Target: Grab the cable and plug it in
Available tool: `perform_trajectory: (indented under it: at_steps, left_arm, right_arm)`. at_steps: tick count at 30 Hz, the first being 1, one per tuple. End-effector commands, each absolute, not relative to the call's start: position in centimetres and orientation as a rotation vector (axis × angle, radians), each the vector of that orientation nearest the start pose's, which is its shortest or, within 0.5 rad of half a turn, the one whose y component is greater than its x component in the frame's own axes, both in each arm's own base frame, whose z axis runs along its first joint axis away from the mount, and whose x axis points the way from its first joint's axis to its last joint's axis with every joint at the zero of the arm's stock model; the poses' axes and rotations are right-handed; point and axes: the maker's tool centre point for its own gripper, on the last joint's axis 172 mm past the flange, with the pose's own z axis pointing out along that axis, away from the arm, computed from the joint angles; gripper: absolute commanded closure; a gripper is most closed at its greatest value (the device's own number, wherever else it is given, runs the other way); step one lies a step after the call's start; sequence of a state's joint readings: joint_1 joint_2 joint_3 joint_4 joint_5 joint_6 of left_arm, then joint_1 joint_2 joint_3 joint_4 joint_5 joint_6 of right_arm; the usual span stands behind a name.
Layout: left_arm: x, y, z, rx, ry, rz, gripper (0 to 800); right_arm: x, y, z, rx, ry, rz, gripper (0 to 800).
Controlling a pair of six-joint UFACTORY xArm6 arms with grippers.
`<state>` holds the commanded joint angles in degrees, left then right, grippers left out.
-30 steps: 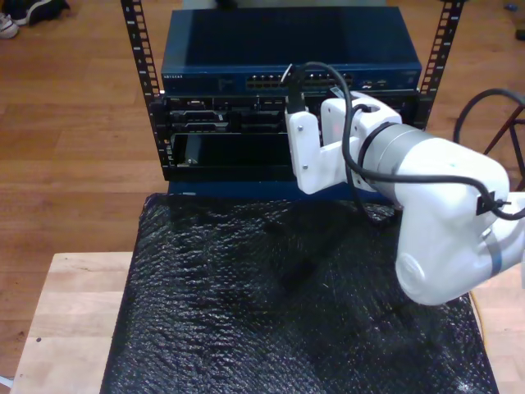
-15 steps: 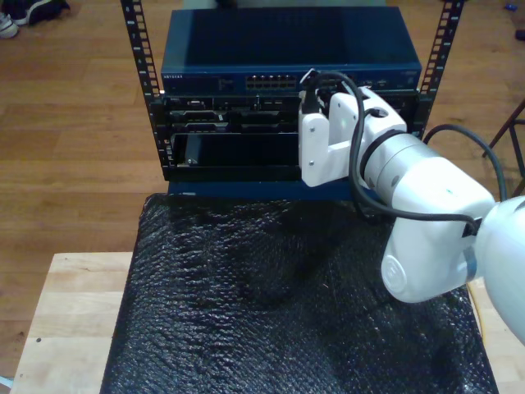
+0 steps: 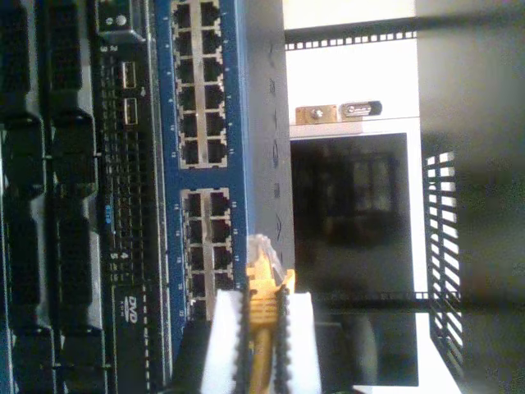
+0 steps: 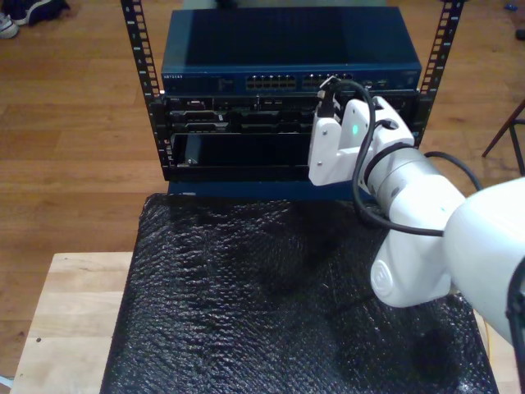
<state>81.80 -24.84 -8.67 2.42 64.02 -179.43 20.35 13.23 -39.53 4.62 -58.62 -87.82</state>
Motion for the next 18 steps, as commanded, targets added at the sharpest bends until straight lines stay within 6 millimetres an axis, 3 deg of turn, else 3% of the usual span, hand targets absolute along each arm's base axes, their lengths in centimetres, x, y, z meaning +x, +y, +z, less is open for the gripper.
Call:
perform_trajectory:
  at_steps: [4,6,12,18]
  left_arm:
    - [0.7,11.2,3.5,-2.248,2.699,-0.587,0]
    - [0.7,11.2,3.5,-2.248,2.699,-0.587,0]
    - [0.7,11.2,3.5,-2.248,2.699,-0.587,0]
    - [0.7,11.2,3.5,-2.248,2.699,-0.587,0]
  right_arm:
    - [59.2,19.0,30.6,1.170,1.435,1.422,800]
    - [59.9,19.3,31.6,1.157,1.412,1.437,800]
    - [62.0,16.9,31.3,1.202,1.300,1.396,800]
    - [61.3,16.1,32.0,1.159,1.244,1.375,800]
